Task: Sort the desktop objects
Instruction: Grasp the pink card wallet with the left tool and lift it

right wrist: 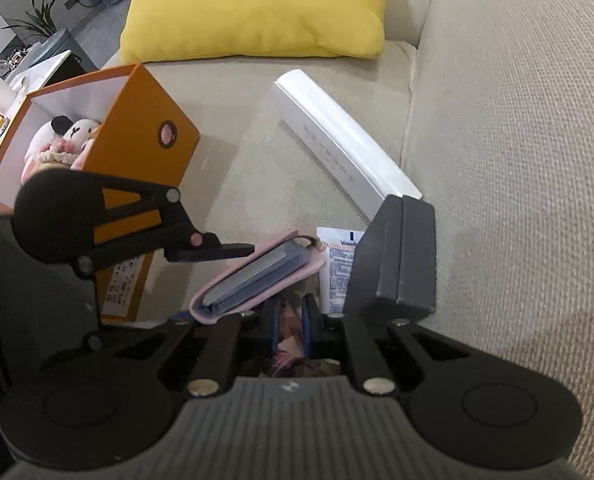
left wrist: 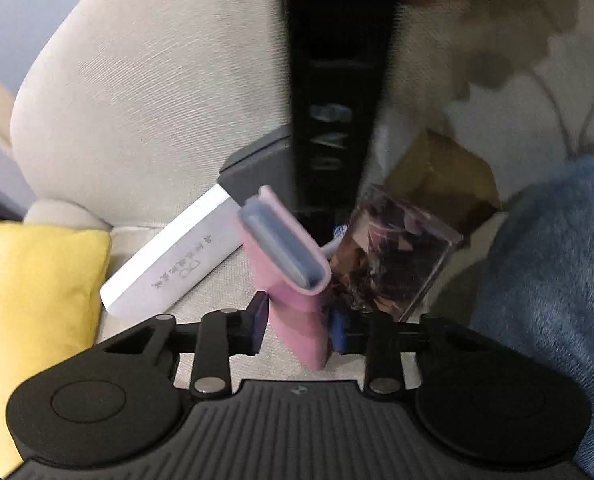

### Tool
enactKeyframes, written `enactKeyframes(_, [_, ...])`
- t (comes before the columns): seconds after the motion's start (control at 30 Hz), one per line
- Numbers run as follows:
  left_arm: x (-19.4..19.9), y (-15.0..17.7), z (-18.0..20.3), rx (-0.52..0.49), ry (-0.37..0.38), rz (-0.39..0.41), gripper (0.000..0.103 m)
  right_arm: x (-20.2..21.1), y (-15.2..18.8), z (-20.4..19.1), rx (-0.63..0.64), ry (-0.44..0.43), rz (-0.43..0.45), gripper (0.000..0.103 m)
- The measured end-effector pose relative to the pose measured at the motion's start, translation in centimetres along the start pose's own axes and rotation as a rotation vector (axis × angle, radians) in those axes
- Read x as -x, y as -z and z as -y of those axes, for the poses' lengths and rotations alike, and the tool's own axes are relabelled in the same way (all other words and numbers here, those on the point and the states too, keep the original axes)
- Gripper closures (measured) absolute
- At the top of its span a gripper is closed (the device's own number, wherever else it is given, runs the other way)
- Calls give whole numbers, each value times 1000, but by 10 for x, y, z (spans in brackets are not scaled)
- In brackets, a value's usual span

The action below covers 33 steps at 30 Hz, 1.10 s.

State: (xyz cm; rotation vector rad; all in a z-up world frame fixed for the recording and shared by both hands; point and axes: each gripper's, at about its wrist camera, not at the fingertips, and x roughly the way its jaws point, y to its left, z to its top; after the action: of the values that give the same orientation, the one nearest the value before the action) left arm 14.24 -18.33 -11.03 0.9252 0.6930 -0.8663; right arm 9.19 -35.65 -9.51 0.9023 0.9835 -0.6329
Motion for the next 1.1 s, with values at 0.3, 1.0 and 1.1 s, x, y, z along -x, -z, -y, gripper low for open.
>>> enactKeyframes(0.3, [16,11,-40,277,59,13,82,1,8,-30,152,-18,-31,79])
enactKeyframes(1.0, [124,55,-97,807,160,130,83,-36,26,-84,520,199,-165,59])
enactKeyframes(1.1, [139,58,-99,829,139,149,83,-41,21,-86,539,209,-210,58])
